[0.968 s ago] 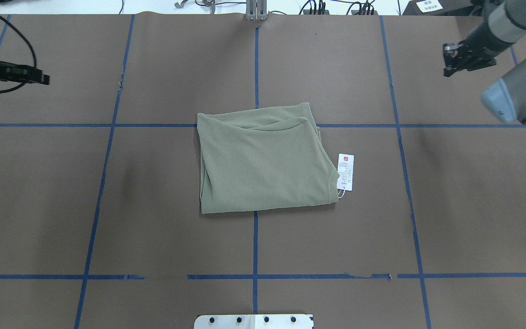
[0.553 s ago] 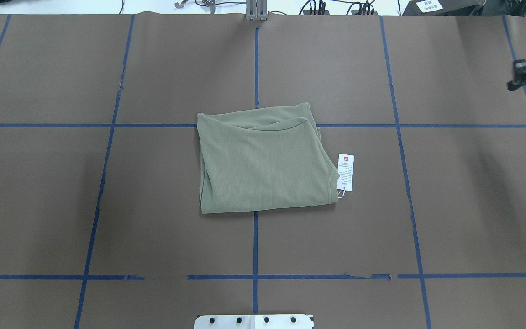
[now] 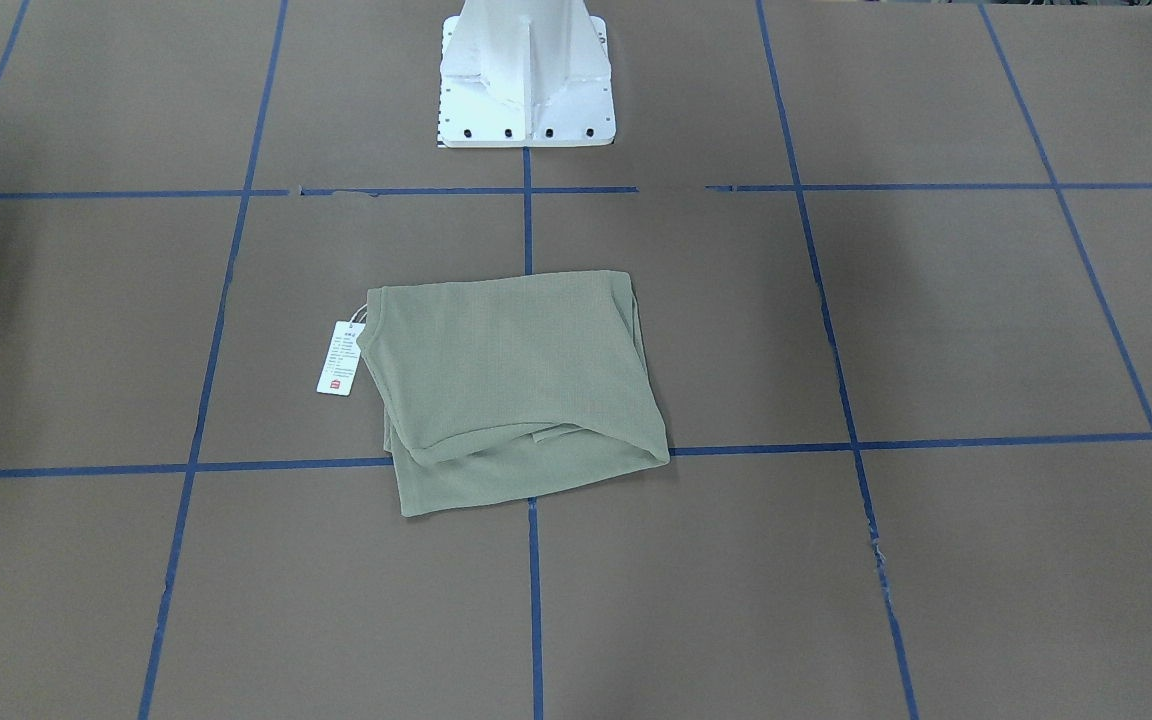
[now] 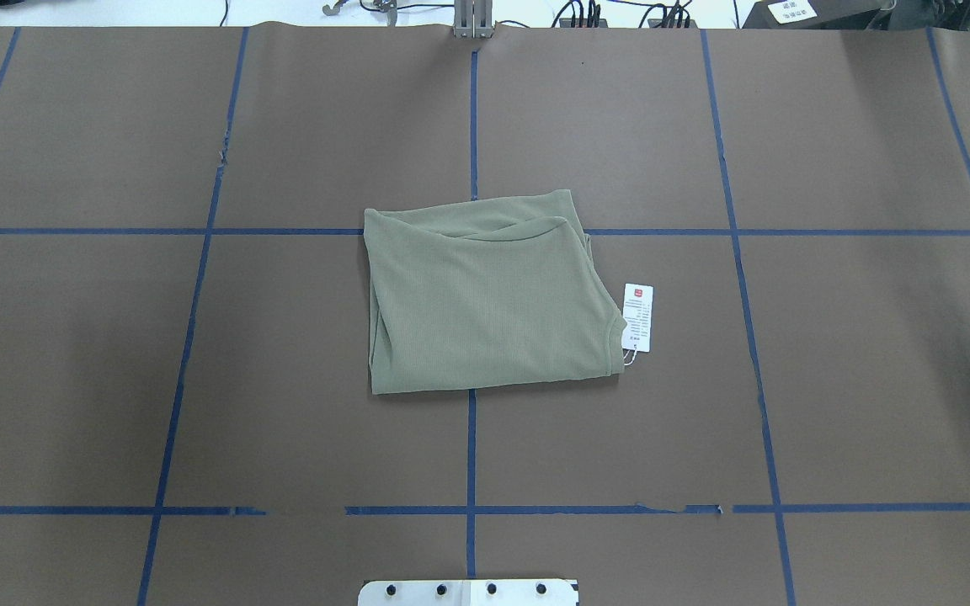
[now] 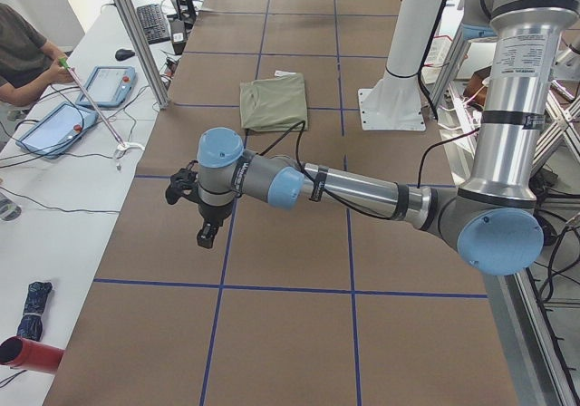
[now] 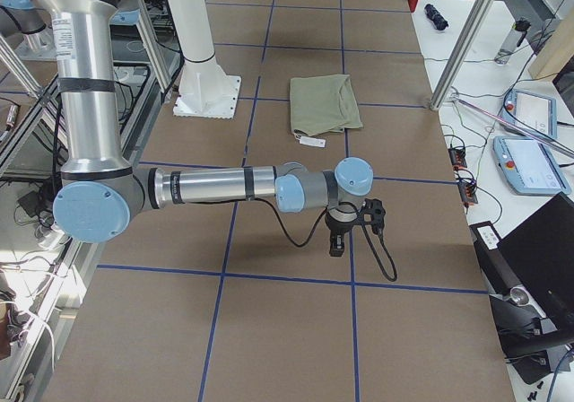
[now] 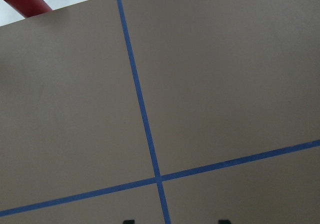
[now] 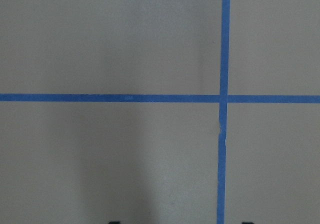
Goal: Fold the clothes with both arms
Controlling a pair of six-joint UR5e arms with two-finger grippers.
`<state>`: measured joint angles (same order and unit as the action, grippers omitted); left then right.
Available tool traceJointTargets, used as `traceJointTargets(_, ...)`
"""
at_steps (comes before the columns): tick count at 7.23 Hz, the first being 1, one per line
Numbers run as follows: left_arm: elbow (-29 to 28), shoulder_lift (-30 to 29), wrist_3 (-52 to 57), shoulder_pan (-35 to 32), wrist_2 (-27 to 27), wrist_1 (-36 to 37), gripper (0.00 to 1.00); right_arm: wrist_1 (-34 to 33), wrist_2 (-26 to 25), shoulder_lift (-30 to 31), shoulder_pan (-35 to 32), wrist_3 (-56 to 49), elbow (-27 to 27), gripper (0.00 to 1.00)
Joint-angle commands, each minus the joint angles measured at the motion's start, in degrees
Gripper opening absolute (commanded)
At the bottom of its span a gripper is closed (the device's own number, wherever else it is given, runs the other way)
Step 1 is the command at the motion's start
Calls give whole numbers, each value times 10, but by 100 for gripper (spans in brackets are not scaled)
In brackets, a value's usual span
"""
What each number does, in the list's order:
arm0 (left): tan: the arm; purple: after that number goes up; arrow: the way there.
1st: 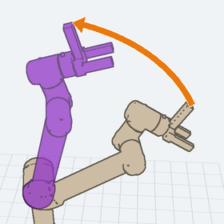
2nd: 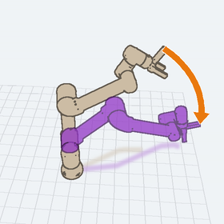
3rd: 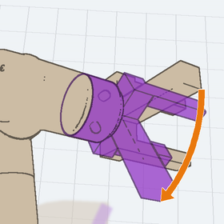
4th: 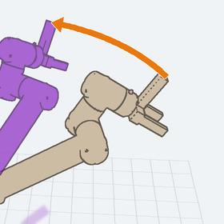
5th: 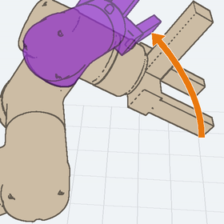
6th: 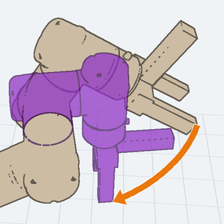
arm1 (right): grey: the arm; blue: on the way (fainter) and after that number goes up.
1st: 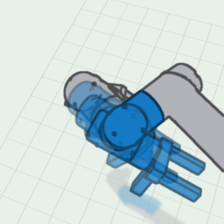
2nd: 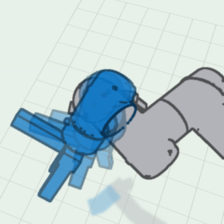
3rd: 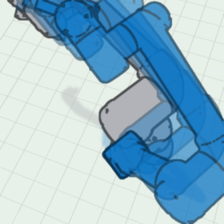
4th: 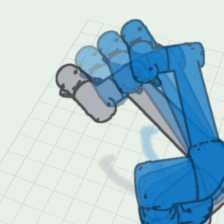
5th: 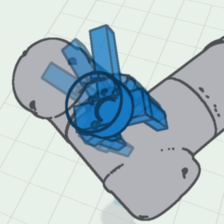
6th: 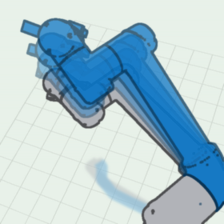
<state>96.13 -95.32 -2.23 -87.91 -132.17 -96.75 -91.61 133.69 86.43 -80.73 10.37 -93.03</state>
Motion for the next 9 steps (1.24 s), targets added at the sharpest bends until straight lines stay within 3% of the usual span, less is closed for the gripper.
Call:
traceJointTargets(1,-2,6,2,-4,-37,13,100,-112,0,-19,-19,-79,-29,100)
traceJointTargets(3,12,43,0,-4,-40,3,100,-111,18,-7,-32,-77,-45,100)
traceJointTargets(9,24,52,0,-2,-36,36,100,-107,32,-5,-42,-71,-47,100)
